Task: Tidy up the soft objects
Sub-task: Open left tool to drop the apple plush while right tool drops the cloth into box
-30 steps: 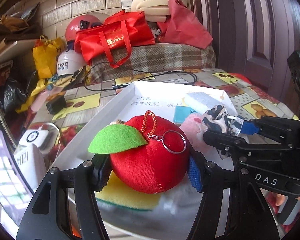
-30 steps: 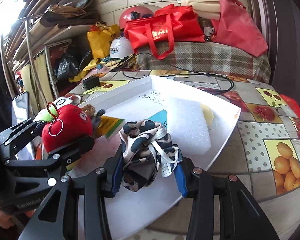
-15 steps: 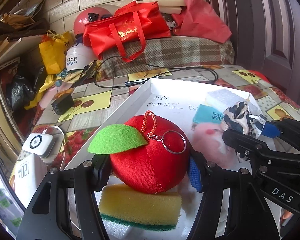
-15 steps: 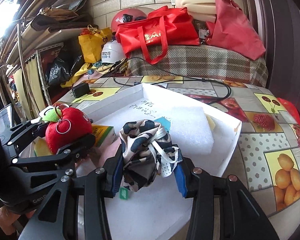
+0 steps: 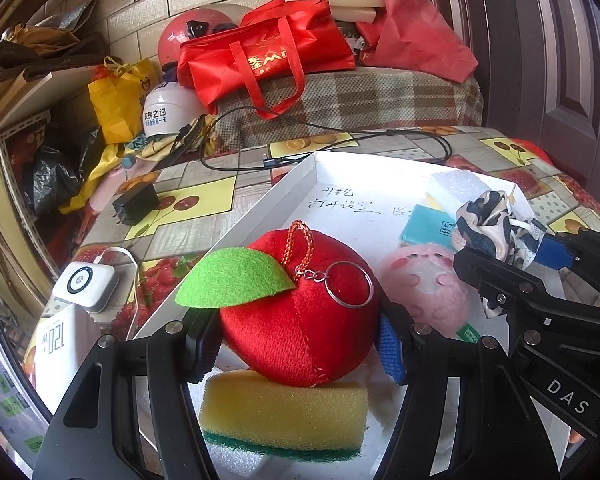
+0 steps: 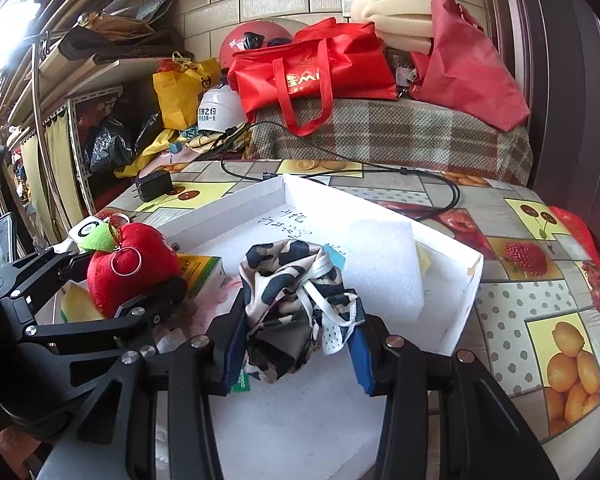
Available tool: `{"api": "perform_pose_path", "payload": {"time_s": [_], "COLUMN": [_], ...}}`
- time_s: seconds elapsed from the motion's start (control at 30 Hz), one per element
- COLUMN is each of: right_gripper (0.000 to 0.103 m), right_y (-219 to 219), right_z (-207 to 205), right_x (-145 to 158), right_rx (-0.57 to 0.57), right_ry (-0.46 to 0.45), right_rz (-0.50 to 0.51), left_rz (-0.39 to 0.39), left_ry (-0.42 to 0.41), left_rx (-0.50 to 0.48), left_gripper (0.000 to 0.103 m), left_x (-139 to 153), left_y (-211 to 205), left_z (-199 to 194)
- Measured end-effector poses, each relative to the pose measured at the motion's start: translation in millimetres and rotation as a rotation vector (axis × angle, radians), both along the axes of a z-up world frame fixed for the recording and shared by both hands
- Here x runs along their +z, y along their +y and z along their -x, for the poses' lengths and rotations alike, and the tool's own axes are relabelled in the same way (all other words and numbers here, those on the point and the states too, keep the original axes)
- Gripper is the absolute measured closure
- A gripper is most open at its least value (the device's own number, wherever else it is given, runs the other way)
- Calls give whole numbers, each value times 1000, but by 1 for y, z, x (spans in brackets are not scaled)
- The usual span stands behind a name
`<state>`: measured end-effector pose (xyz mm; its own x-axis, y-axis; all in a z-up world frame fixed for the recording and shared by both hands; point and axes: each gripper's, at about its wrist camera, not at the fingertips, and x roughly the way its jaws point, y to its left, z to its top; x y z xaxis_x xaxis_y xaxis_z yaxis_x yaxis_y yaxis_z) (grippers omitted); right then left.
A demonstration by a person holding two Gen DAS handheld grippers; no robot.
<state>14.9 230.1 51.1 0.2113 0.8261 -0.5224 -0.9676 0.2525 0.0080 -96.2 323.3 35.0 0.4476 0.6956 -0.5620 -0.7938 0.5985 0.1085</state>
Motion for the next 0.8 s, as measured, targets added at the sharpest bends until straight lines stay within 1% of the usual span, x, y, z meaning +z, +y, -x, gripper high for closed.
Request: {"api": "perform_pose_path", "payload": {"time_s": [0.1, 0.17, 0.23, 0.27, 0.3, 0.33, 0.5, 0.6, 0.7, 0.8], "right_gripper": [55, 43, 18, 14, 8, 0, 0, 0, 0, 0], "right_y": [-2, -4, -7, -9, -11, -13, -20, -25, -32, -47], "right_z": [1, 0, -5, -8, -10, -10, 1, 6, 8, 9], "right_x": [1, 2, 2, 3, 3, 4, 9, 12, 13, 14], "right_rx": [-5, -20, -45, -48, -48, -50, -39, -33, -53, -109], "right_ry": [-10, -11, 8, 23, 35, 37, -18, -43, -57, -70], "right_rz": [-10, -19, -34, -43, -53, -62, -107, -134, -149, -181], "left_rz": [-8, -15, -2, 4, 5, 1, -46, -76, -107, -90], "left_ry": [-3, -19, -52, -68, -85, -92, -113, -157, -213, -258], "left_rx": [20, 66, 113, 123, 130, 131, 148, 154, 150, 127], "left_gripper": [36, 30, 7, 2, 0, 0, 0, 0, 0, 0], "left_x": [0, 2, 3, 4, 5, 5, 8, 12, 16, 18], "left_y": [1, 4, 9, 11, 12, 10, 2, -5, -15, -22], "left_z": [3, 9, 18, 22, 25, 26, 31, 39, 47, 54]}}
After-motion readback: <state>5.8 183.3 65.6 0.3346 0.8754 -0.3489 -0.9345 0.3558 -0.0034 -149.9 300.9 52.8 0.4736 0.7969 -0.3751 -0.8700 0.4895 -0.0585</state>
